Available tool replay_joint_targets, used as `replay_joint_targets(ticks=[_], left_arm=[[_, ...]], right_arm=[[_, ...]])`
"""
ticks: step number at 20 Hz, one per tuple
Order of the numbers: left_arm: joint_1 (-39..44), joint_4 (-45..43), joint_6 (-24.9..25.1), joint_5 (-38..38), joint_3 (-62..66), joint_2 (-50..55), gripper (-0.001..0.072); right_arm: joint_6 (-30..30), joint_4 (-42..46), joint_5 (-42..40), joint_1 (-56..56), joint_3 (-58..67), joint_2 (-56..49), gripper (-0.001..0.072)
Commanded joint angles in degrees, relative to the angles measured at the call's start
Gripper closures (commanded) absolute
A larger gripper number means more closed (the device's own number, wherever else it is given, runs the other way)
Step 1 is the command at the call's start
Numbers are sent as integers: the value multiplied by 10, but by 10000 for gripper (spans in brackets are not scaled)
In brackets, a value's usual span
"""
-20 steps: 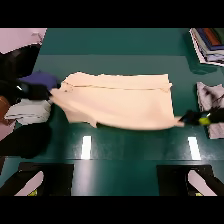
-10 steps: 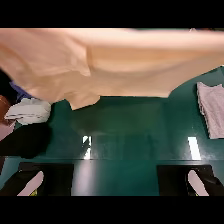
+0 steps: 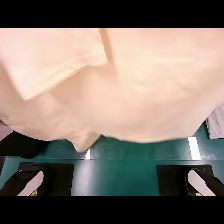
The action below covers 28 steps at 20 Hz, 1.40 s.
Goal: Fold the shirts.
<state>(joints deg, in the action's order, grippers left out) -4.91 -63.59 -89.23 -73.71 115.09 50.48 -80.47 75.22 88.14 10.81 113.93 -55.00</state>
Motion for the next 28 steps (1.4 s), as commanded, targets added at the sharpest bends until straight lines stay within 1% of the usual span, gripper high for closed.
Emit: replay_joint_targets(ticks=[1, 5, 8, 9, 10, 11, 12, 15, 16, 17, 18, 20, 22, 23, 25, 28], left_arm=[[-1, 0, 11, -35, -113, 48, 685], [-1, -1, 28, -38, -221, 173, 685], [-1, 1, 42, -22, -239, 299, 685], [-1, 10, 43, -3, -239, 341, 684], [-1, 22, 54, 22, -239, 374, 685], [-1, 38, 78, 54, -235, 406, 685], [-1, 50, 86, 84, -225, 432, 685], [-1, 52, 87, 151, -192, 468, 684], [-1, 52, 87, 167, -187, 468, 684], [-1, 51, 87, 162, -178, 468, 684], [-1, 45, 87, 143, -168, 467, 684], [-1, 6, 82, 75, -152, 465, 685], [-1, -33, 62, 9, -159, 465, 685], [-1, -39, 63, -13, -173, 465, 686], [2, -40, 68, -22, -213, 465, 685], [20, -40, 72, -13, -274, 465, 685]], right_arm=[[-3, 9, 23, 0, -82, -61, 699], [0, 14, 24, -31, -174, -185, 698], [0, 14, 13, -59, -205, -302, 698], [0, 14, -3, -67, -201, -337, 699], [0, 13, -27, -74, -188, -373, 699], [0, 13, -50, -81, -167, -405, 699], [-1, 8, -71, -86, -139, -436, 699], [-1, 9, -91, -103, -46, -495, 699], [-1, 9, -90, -104, -19, -505, 699], [-1, 9, -92, -104, -3, -508, 699], [0, 10, -89, -104, 7, -506, 699], [0, 15, -80, -99, -4, -485, 699], [0, 15, -78, -93, -54, -455, 698], [0, 15, -82, -92, -92, -437, 699], [0, 14, -102, -92, -172, -407, 698], [0, 13, -142, -101, -274, -377, 697]])
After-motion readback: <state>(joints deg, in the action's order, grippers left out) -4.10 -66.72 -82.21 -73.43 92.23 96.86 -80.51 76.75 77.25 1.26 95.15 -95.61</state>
